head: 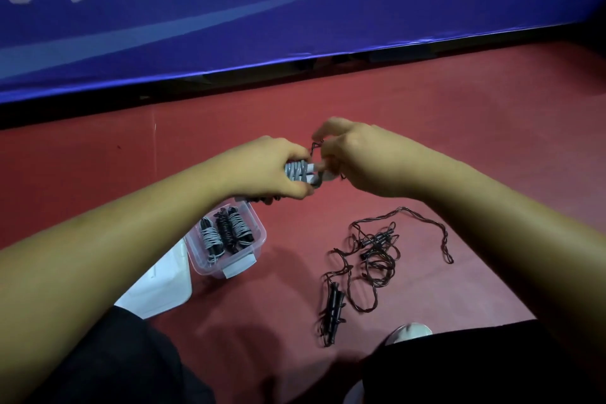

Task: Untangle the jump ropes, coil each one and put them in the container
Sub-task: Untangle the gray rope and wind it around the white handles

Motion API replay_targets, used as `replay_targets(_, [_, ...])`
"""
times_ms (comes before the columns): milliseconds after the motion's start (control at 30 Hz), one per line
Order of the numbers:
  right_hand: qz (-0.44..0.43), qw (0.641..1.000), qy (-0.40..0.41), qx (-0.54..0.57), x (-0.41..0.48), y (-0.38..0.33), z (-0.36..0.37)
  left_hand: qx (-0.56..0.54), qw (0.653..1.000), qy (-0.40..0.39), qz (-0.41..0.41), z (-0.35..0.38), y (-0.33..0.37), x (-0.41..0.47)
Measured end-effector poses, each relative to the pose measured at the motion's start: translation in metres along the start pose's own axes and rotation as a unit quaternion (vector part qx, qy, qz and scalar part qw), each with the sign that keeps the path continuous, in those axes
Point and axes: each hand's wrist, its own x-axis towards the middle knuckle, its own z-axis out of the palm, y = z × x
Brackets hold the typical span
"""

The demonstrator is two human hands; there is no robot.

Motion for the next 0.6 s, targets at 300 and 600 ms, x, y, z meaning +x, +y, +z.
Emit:
replay_targets(300, [0.111, 0.948, -0.057, 0.292, 0.0, -0.001, -0.005, 0.163, 0.985, -0.008, 0.05, -0.002, -0.009, -0.004])
replay_targets(600, [0.202, 0.772, -0.055, 0.6, -0.002, -0.002, -0.006, 0.082, 0.979, 0.093, 0.164, -0.005, -0.008, -0.014])
